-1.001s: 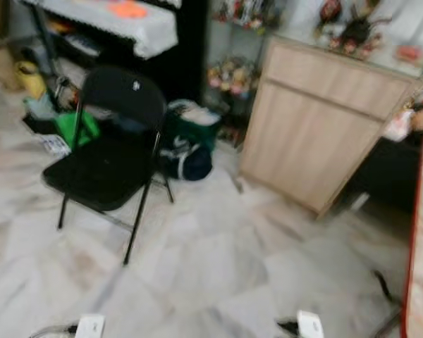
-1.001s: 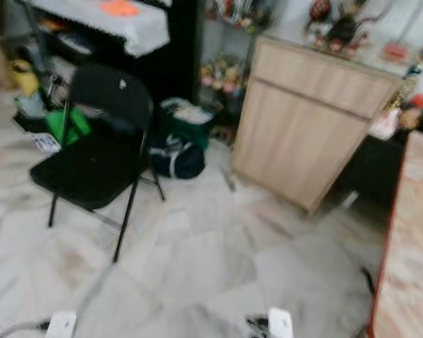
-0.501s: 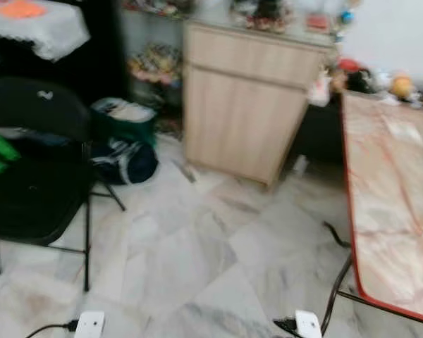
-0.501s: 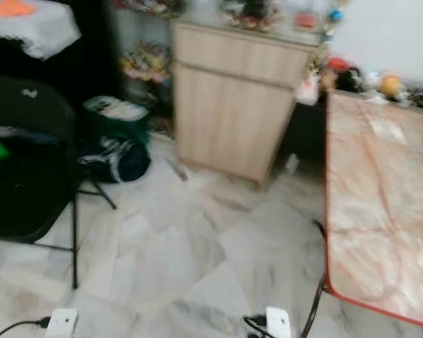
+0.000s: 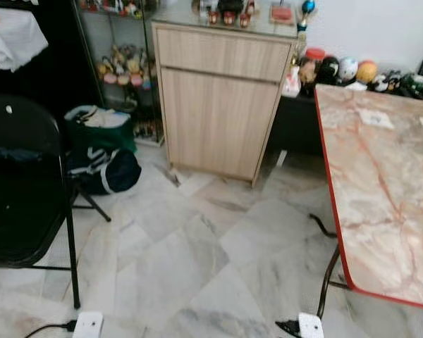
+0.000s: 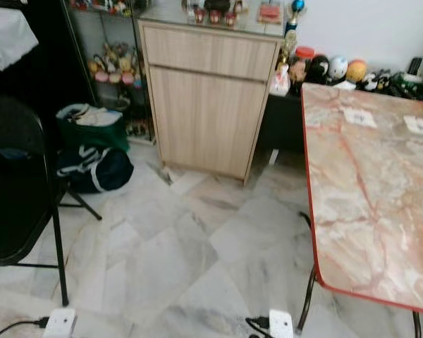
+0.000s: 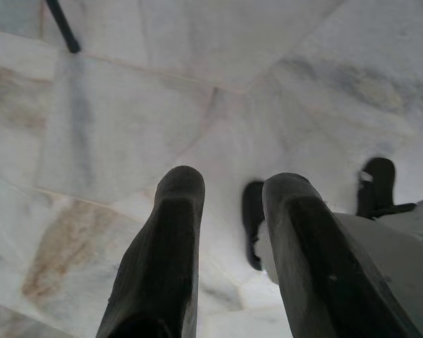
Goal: Setting the table
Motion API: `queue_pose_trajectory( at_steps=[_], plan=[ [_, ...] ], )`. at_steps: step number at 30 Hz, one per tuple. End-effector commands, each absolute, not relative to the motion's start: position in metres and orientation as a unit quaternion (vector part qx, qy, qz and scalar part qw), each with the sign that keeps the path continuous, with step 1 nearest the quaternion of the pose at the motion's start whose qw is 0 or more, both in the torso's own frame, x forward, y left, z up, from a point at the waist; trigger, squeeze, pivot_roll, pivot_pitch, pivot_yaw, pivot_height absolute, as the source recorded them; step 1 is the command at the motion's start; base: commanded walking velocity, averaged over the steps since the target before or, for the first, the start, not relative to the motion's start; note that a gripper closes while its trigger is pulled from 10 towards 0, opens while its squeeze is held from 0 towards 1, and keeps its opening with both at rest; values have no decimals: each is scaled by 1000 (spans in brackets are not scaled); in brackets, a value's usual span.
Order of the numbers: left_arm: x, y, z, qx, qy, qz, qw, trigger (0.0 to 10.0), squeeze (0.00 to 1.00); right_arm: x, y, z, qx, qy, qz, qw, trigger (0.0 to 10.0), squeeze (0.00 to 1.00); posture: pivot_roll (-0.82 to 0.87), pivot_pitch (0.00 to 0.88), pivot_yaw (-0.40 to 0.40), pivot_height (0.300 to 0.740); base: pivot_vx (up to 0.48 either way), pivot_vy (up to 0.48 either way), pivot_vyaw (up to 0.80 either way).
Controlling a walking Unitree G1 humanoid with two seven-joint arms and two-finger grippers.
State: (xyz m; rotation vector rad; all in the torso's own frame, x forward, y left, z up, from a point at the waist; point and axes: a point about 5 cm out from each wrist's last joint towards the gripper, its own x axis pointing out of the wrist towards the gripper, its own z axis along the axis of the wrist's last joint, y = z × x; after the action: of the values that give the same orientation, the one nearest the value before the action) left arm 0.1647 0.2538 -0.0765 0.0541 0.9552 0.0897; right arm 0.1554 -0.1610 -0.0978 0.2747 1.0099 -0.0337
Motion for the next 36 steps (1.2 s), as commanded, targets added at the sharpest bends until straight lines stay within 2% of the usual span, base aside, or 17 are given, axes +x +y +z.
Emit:
queue_pose_trajectory(
  at_steps=[1,12,13,14,15,22,30,36],
  plan=[
    [160,251,-80,30,470,41,881,10000,0,155,-165,-98,129,480,-25,867,10000,1000,169,44,-72,740,0,0,0],
    [168,248,-77,27,462,39,885,10000,0,154,-167,-98,127,479,-26,868,10000,1000,157,36,-79,740,0,0,0],
    [168,249,-77,27,462,40,886,10000,0,154,-167,-98,126,479,-26,868,10000,875,153,31,-78,740,0,0,0],
    [168,250,-77,28,462,40,886,10000,0,154,-167,-98,125,479,-26,868,10000,875,153,31,-78,740,0,0,0],
    [167,253,-76,28,462,41,886,10000,0,154,-167,-98,123,479,-25,869,10000,0,148,26,-77,740,0,0,0],
    [160,265,-75,24,464,54,884,10000,0,152,-169,-99,122,483,-29,867,10000,0,137,3,-80,740,0,0,-182],
    [166,238,-81,20,461,41,886,10000,0,152,-170,-99,113,487,-19,866,10000,0,143,0,-91,740,0,0,-697],
    [169,238,-80,15,456,44,889,10000,0,153,-171,-98,107,488,-8,867,10000,0,148,0,-95,740,0,0,-693]
  ],
)
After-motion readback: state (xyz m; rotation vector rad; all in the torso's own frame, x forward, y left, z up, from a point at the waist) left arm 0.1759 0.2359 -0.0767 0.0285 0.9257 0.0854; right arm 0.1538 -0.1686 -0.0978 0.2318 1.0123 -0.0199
